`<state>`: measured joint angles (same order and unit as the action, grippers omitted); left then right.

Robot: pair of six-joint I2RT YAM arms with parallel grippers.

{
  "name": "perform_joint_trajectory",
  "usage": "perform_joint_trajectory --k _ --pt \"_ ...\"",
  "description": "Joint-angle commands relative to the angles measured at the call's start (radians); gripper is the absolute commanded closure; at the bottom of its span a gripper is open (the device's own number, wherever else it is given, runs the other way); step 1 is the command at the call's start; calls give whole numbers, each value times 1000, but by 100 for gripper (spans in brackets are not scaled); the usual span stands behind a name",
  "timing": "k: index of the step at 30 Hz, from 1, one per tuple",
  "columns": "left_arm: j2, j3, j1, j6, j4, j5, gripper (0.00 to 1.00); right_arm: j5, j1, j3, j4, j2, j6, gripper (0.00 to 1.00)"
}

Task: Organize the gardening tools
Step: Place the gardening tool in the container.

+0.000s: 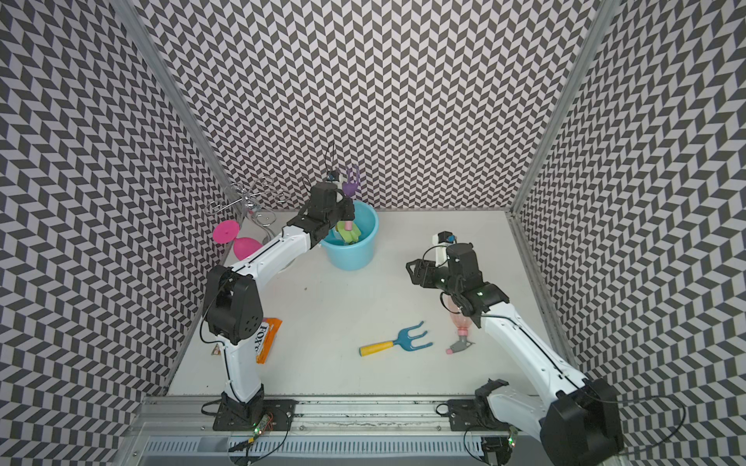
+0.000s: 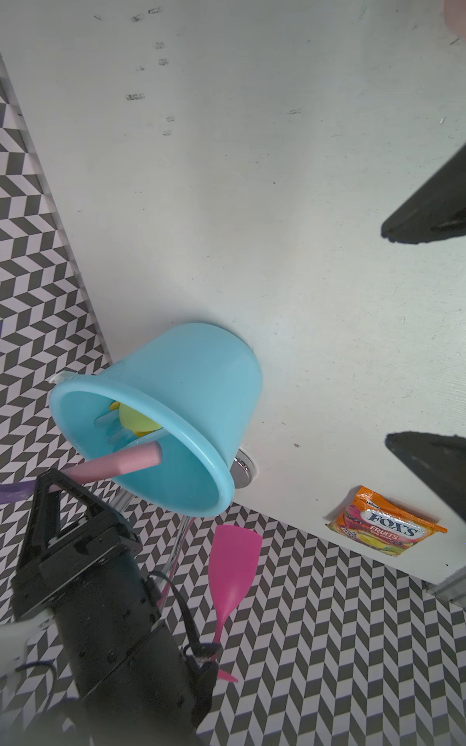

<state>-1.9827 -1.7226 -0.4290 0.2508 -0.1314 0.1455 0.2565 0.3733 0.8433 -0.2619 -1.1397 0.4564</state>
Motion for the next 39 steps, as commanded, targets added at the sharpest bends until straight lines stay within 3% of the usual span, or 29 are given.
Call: perform_joint_trajectory --k 1,22,31,39 --pt "-2 36 -1 -18 68 19 90 -23 7 -18 27 10 -4 25" --pt "-42 150 -7 -25 122 20 81 -21 7 -32 17 17 11 26" --pt "-13 152 -14 -35 115 25 45 -19 7 -39 10 33 15 26" --pt "68 143 -25 -58 85 21 32 -23 7 -62 15 51 18 26"
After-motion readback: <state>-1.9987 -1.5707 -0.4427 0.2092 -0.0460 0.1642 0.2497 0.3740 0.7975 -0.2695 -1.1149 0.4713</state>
